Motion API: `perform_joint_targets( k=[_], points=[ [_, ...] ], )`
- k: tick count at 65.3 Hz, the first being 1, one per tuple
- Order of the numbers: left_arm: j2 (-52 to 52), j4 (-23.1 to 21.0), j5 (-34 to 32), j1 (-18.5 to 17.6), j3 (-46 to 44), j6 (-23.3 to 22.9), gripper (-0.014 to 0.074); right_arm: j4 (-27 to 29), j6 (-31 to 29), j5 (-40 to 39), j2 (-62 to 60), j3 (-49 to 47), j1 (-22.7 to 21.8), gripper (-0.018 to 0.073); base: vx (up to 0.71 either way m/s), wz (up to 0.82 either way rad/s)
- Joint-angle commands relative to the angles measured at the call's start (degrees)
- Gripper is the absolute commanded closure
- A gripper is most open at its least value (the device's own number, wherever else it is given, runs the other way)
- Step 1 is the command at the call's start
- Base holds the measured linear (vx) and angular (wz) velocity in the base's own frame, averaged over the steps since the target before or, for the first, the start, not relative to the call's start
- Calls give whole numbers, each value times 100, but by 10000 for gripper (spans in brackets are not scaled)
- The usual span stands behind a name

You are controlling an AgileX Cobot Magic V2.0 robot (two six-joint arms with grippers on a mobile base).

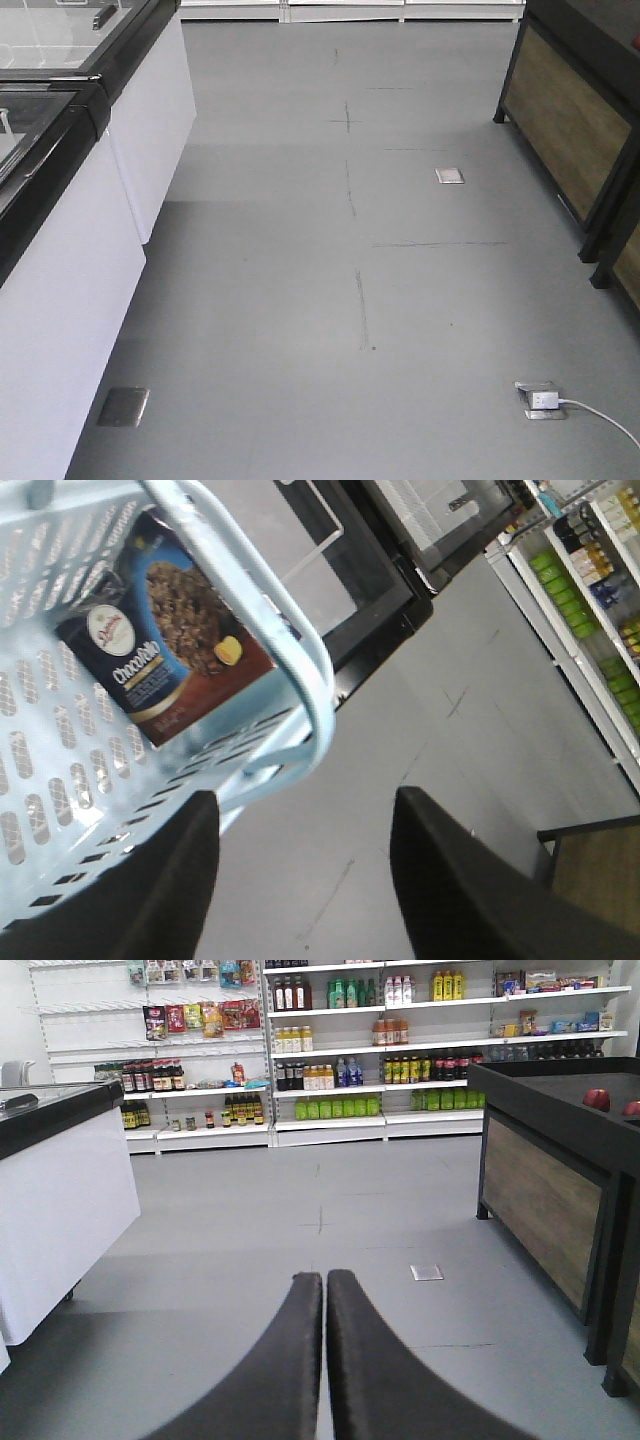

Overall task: Left arm holds basket, right arm returns cookies
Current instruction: 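Reach the left gripper to the light-blue basket handle and grasp it, then lift the basket with the left gripper and swing it in front of the robot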

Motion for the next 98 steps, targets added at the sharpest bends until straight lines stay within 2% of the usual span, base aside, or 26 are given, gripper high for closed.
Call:
perform_joint_targets(
  k=[1,8,22,26,34,41,47,55,69,82,87,98],
  points=[
    [92,-437,-347,79,-180,162,194,-52,-1,-429,-71,21,-23,567,0,0],
    [355,-720,-474,79,-180,452,147,-52,-1,-429,-71,21,-23,567,0,0],
    [949,-1993,-306,79,-180,1245,50,-52,-1,-429,-71,21,-23,567,0,0],
    [1072,-2169,-300,79,-180,1411,40,-52,-1,-429,-71,21,-23,567,0,0],
    [1211,-2267,-418,79,-180,1422,40,-52,-1,-429,-71,21,-23,567,0,0],
    [1315,-2563,-514,79,-180,1471,40,-52,-1,-429,-71,21,-23,567,0,0],
    [1442,-2967,-541,79,-180,1682,40,-52,-1,-429,-71,21,-23,567,0,0],
    [1665,-3554,-552,79,-180,1732,40,-52,-1,-429,-71,21,-23,567,0,0],
    [2047,-4365,-547,79,-180,2236,40,-52,-1,-429,-71,21,-23,567,0,0],
    [2434,-5288,-194,73,-180,2601,48,-52,-1,-429,-71,21,-23,567,0,0],
    [2553,-5561,-18,73,-180,2746,71,-52,-1,-429,-71,21,-23,567,0,0],
    [2559,-5561,-85,68,-191,2768,192,-52,-1,-429,-71,21,-23,567,0,0]
  ],
)
